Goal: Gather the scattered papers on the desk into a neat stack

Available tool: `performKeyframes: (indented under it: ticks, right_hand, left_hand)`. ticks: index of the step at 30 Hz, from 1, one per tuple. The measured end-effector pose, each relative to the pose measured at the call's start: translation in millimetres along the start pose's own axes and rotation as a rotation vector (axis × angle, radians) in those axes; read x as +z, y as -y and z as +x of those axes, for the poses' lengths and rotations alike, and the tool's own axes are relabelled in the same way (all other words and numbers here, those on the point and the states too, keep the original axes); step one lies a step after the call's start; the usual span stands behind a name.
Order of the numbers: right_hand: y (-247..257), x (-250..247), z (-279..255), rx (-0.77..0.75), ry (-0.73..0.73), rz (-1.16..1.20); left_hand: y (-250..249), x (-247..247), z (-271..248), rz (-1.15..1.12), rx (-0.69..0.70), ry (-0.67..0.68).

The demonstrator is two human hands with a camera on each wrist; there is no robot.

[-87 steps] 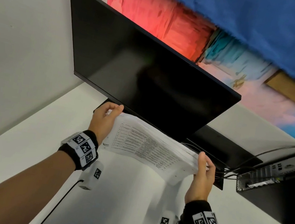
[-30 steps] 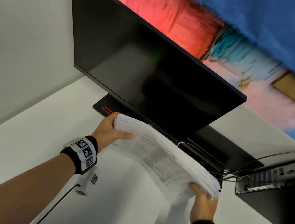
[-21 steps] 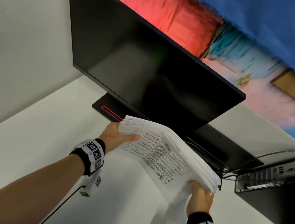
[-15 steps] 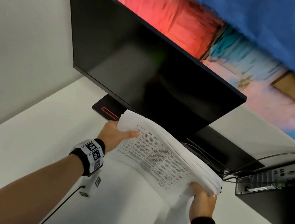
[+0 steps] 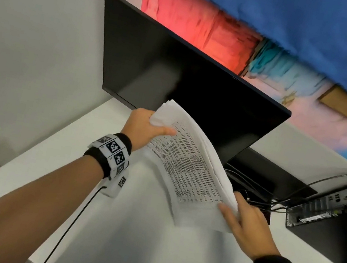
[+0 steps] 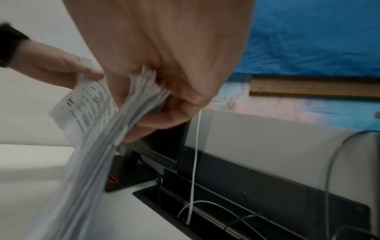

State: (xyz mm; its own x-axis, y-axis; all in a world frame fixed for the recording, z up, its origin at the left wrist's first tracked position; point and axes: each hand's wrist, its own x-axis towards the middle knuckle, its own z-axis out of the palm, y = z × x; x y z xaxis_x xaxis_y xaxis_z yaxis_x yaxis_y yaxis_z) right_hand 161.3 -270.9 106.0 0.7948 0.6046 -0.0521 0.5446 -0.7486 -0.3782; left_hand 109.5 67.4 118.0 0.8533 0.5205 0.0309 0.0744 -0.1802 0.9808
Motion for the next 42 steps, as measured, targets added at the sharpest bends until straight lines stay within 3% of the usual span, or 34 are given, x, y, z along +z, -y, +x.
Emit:
performKeyframes:
  ticks: [5, 9, 11, 12, 14, 16, 18, 20, 22, 25, 28, 34, 39, 42]
  right_hand:
    - [36, 15, -17, -0.093, -0.021, 0.341]
    - [57, 29, -22, 0.009, -0.065, 0.687]
    - [64, 43, -24, 0.101, -0.092, 0.815]
    - [70, 50, -24, 0.149, -0.107, 0.872]
    - [82, 67, -26, 0.223, -0.09, 0.959]
    - [99, 85, -27, 0.279, -0.042, 1.019]
    - [112, 104, -26, 0.337, -0.01, 1.095]
    - [120, 127, -22, 0.397, 0.036, 1.104]
    - [124, 150, -21, 0.422, 0.104, 1.056]
    - [121, 170, -16, 0.465, 0.275, 0.977]
    - [105, 193, -13, 0.48, 0.405, 0.936]
    - [55, 196, -22, 0.597, 0.319, 0.752]
    - [37, 186, -30, 0.629, 0.265, 0.708]
    - [37, 182, -32, 0.589, 0.284, 0.706]
  left_hand:
    - [4, -18, -11, 0.007, -0.024, -0.084]
    - [24, -27, -17, 0.145, -0.035, -0.238]
    - [41, -31, -27, 0.282, -0.12, -0.334]
    - [50, -34, -36, 0.339, -0.217, -0.32]
    - [82, -37, -54, 0.363, -0.473, -0.148]
    - [116, -41, -74, 0.217, -0.713, 0.065]
    - [135, -47, -94, -0.003, -0.842, 0.196]
    - [143, -55, -103, -0.151, -0.804, 0.161]
    - [152, -74, -105, -0.105, -0.73, 0.115]
    - [168, -98, -100, 0.117, -0.691, 0.134]
    - [171, -126, -94, 0.531, -0.68, 0.167]
    - [174, -191, -81, 0.942, -0.671, 0.066]
    - [173, -204, -74, 0.96, -0.701, -0.111]
    - [172, -199, -73, 0.995, -0.71, -0.142]
